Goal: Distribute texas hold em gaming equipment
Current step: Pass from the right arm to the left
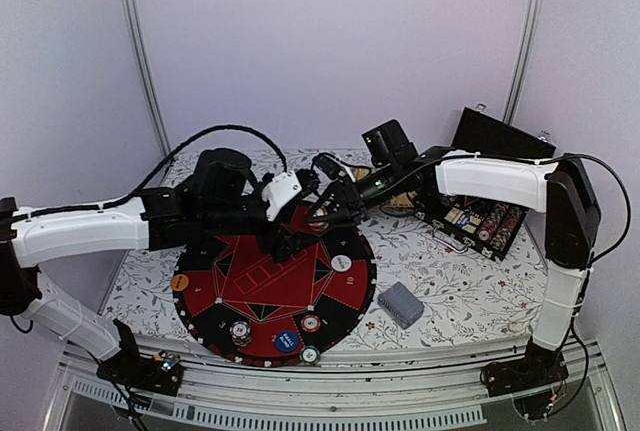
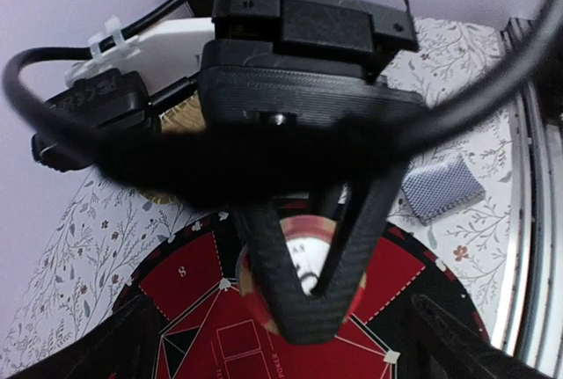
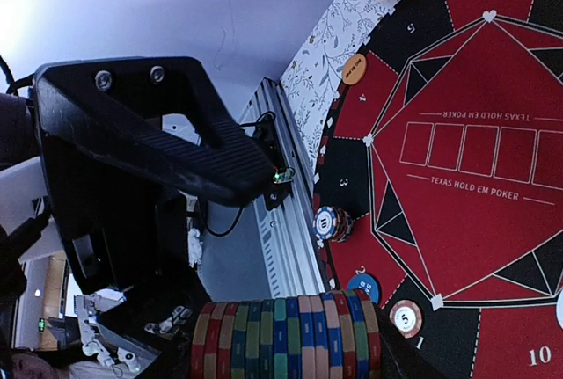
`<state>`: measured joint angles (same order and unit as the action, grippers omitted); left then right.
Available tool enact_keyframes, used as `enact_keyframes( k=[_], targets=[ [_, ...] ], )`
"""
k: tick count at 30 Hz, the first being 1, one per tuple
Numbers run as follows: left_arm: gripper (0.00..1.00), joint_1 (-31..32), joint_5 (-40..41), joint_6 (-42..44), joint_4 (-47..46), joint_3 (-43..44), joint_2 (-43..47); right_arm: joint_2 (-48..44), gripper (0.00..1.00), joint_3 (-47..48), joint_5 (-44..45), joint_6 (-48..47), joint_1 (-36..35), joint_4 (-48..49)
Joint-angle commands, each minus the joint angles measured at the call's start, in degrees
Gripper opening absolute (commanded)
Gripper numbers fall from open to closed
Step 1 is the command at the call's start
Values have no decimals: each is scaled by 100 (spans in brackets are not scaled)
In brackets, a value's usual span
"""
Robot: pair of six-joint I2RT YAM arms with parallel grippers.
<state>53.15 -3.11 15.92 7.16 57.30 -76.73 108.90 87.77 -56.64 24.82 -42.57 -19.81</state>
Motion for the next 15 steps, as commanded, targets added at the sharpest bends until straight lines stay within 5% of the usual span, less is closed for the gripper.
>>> enact_keyframes(
  k=[1,9,11,15],
  targets=[
    [97,29,539,96,-23,296,-480,232,2,-216,-340,836,-41,1332],
    [54,24,705,55,421,856,-1210,534,2,-172,-429,1078,-138,1547],
    [54,14,741,56,486,890,-1283,566,2,-162,-483,1078,-144,1559],
    [72,-37,430,127,782,976,-1355,587,2,-131,-514,1086,-147,1546]
  ],
)
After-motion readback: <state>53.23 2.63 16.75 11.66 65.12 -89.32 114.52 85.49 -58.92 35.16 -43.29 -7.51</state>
